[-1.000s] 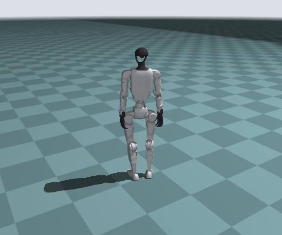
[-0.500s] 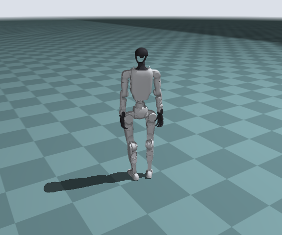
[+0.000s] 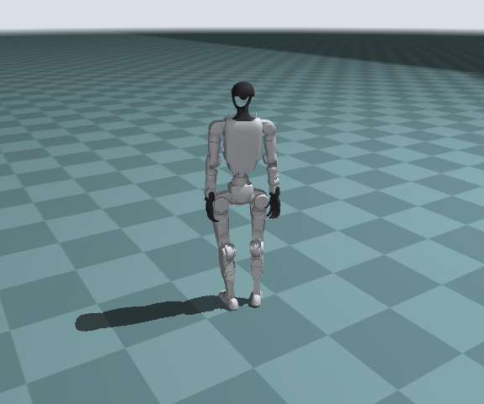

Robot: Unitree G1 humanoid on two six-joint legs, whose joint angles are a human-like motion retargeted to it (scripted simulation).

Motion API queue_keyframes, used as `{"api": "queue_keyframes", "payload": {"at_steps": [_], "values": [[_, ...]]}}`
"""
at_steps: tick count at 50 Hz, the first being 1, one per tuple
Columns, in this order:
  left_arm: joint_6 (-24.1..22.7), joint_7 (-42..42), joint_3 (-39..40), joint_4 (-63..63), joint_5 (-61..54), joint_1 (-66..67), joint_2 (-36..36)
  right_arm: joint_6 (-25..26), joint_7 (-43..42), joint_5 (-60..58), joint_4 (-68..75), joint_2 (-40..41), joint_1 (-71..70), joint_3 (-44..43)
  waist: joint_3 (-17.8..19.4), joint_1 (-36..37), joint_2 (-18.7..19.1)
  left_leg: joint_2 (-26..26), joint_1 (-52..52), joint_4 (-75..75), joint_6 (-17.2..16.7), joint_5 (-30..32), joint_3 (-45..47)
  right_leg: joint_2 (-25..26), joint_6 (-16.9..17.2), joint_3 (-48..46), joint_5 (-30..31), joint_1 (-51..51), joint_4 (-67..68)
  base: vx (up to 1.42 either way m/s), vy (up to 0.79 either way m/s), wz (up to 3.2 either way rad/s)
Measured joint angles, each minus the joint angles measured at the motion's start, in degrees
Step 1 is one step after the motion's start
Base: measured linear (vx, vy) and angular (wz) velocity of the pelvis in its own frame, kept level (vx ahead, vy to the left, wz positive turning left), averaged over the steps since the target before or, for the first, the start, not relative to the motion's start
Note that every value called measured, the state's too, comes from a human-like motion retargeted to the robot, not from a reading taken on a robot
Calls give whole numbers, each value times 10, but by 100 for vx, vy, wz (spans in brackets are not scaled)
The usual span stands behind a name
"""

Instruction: Upper body actions

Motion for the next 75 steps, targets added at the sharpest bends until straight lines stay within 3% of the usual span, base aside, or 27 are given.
{"api": "queue_keyframes", "payload": {"at_steps": [75], "values": [[5, -7, -5, 4, 5, -5, 4, 0, 5, -17, 2, -2, -6, 6, 0, 0, 0, 0, 0, 3, 0, 2, 1, -1, -2, -1, 2, 1, 0, 0, 0, 0]]}}
